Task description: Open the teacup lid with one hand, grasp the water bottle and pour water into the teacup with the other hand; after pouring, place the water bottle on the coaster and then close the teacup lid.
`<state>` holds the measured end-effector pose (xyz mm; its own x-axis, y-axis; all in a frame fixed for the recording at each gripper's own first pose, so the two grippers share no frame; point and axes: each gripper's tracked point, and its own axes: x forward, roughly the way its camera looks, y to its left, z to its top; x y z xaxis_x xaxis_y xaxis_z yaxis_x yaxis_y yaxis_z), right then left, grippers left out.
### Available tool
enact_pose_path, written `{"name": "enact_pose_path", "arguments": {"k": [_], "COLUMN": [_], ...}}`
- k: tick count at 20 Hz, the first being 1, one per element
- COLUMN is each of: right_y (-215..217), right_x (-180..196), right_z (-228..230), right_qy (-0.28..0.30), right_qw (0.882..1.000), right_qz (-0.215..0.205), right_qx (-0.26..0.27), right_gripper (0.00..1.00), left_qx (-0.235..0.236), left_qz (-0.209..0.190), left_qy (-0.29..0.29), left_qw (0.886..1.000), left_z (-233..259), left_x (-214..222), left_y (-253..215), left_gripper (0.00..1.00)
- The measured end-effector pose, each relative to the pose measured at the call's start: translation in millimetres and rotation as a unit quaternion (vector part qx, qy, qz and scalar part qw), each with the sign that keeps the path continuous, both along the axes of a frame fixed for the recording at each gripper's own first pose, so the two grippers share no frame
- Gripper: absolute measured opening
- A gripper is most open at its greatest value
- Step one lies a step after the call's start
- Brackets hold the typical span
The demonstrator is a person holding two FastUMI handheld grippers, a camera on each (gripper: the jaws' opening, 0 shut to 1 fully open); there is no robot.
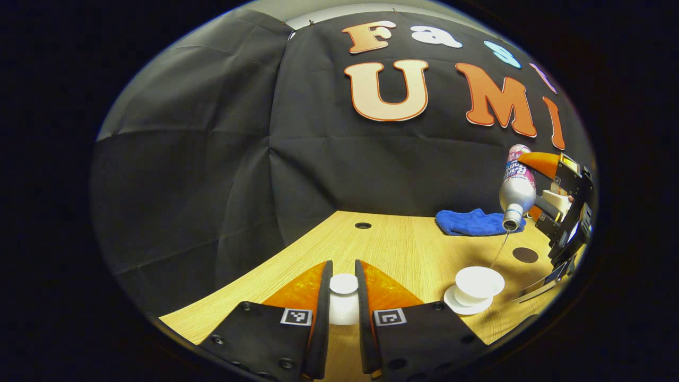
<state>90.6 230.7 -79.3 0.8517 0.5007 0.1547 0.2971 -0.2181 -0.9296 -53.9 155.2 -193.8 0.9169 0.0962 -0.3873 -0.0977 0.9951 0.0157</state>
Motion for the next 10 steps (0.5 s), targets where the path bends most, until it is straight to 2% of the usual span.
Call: {"name": "enact_pose_path", "arguments": {"k": [8,9,10], "right_y": [2,1,1], "right_x": [5,5,6], "right_z": [-3,-4,-4], "right_qy": [0.026,0.031,0.036], "right_qw": [1.0,0.999,0.999], "right_qz": [0.016,0.015,0.013], "right_qx": [-0.002,0.001,0.004], "right_gripper": [0.78,0.78,0.78], "left_qx": [0.003,0.005,0.005], "left_qz": [-0.009,-0.01,-0.013], "left_qy": [-0.01,-0.012,-0.016], "left_qw": [1.0,1.0,1.0], "left_z": [7,8,10], "left_x": [0,1,0], "left_y": [-11,-13,-16], "left_gripper": [0.29,0.33,0.28]}}
